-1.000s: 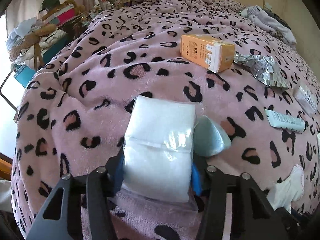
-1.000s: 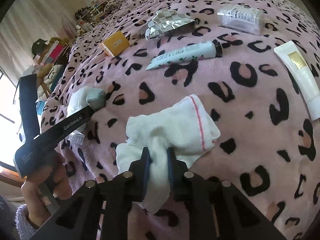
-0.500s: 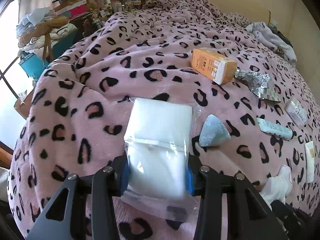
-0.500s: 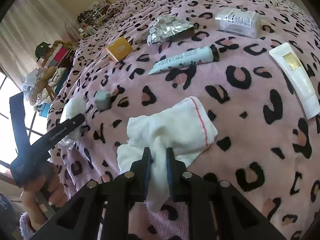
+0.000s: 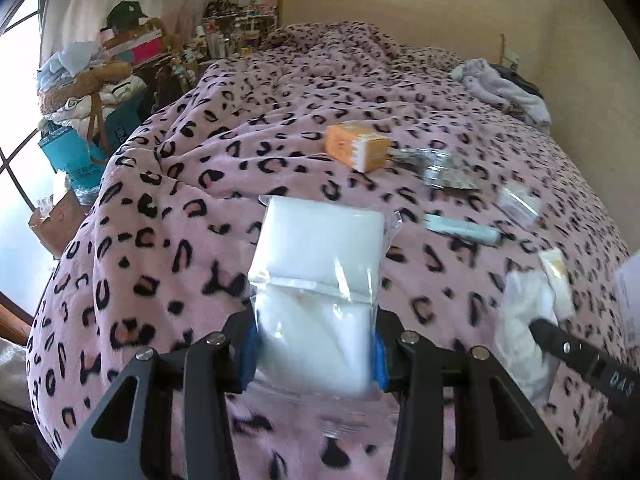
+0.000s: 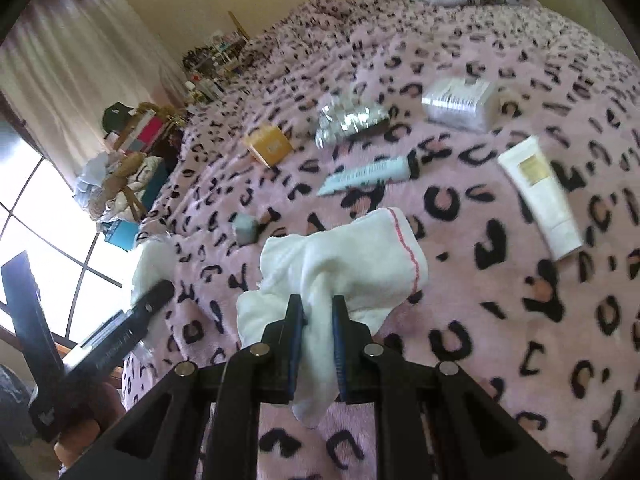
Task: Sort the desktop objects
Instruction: 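Carry the bagged cloth and white sock toward the paper bag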
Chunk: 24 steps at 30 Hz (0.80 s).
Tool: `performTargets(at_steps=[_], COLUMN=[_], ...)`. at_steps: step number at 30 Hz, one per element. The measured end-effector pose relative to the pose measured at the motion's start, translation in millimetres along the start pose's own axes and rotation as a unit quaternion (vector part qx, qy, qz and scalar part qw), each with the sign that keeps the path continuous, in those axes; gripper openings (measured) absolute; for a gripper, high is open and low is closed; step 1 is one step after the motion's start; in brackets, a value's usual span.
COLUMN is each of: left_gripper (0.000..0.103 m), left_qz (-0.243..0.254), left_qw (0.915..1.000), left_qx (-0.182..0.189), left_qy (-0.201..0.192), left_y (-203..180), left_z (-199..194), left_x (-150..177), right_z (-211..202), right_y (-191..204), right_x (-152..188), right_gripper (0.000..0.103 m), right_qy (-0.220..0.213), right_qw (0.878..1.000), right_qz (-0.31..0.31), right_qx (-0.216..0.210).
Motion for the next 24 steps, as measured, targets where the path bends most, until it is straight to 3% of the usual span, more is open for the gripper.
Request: performTargets(at_steps=[9, 13, 24], left_gripper=[0.044, 0.044, 0.044], left_qz=[0.023, 0.012, 0.054], left_qw=[0.9995, 0.9992, 0.9956], left_qx=[0.023, 0.037, 0.076], left_qy=[-0.002, 0.009, 0.009], left_y=[-54, -79, -173], left_z=[-45, -53, -78], left_x=[23, 34, 42], right_z=[-69, -90, -144], right_y=[-14, -36, -93], right_x=[7, 16, 15], right_gripper=[0.014, 0.014, 0.014], right_qy=[-0.037, -0.040, -0.064], right_qw=[0.999, 0.998, 0.995], right_qz=[-0.032, -0.031, -0.007], right_qx=[0.017, 0.043, 0.078])
Point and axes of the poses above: each gripper's, at about its wrist camera, not at the fingertips, and z roughly the way its jaws point, y to its left, x to its underside, the point moved 6 cm from there along z, roughly the way its jaws point, and after that the axes turned 6 degrees about -y, right-handed, at the moved point
